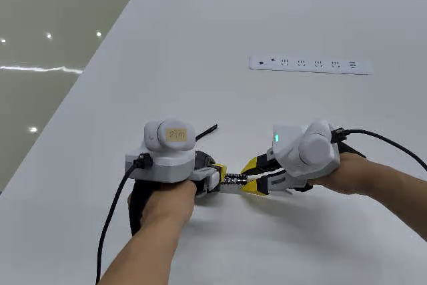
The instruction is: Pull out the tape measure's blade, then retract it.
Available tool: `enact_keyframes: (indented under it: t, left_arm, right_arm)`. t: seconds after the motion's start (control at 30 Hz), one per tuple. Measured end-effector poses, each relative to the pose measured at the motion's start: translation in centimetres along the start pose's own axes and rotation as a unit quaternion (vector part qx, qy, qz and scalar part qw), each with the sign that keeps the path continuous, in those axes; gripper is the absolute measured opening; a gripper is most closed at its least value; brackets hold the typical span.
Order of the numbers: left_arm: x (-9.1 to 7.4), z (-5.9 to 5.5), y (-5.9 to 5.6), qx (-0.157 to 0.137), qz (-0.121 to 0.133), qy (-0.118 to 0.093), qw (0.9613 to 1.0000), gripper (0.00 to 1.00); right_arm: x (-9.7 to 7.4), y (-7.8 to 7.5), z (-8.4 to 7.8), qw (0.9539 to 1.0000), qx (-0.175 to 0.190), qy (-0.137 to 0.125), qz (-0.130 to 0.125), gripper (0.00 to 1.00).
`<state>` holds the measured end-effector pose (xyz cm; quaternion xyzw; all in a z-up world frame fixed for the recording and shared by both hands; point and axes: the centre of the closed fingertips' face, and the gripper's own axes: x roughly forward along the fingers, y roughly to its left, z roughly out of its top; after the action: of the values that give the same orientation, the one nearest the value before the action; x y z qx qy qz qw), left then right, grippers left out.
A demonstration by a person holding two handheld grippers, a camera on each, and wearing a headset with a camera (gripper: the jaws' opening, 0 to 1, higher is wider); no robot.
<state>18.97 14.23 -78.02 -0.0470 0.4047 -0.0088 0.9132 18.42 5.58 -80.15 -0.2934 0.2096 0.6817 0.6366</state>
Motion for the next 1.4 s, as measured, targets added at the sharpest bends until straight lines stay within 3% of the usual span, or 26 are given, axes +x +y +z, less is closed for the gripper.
enact_keyframes:
  t: [1.4]
  left_arm:
    - [0.0, -0.1, 0.0, 0.0, -0.004, 0.001, 1.0, 0.6]
  right_arm:
    - [1.4, 0.2, 1.4, 1.0, 0.002, -0.001, 0.0, 0.14]
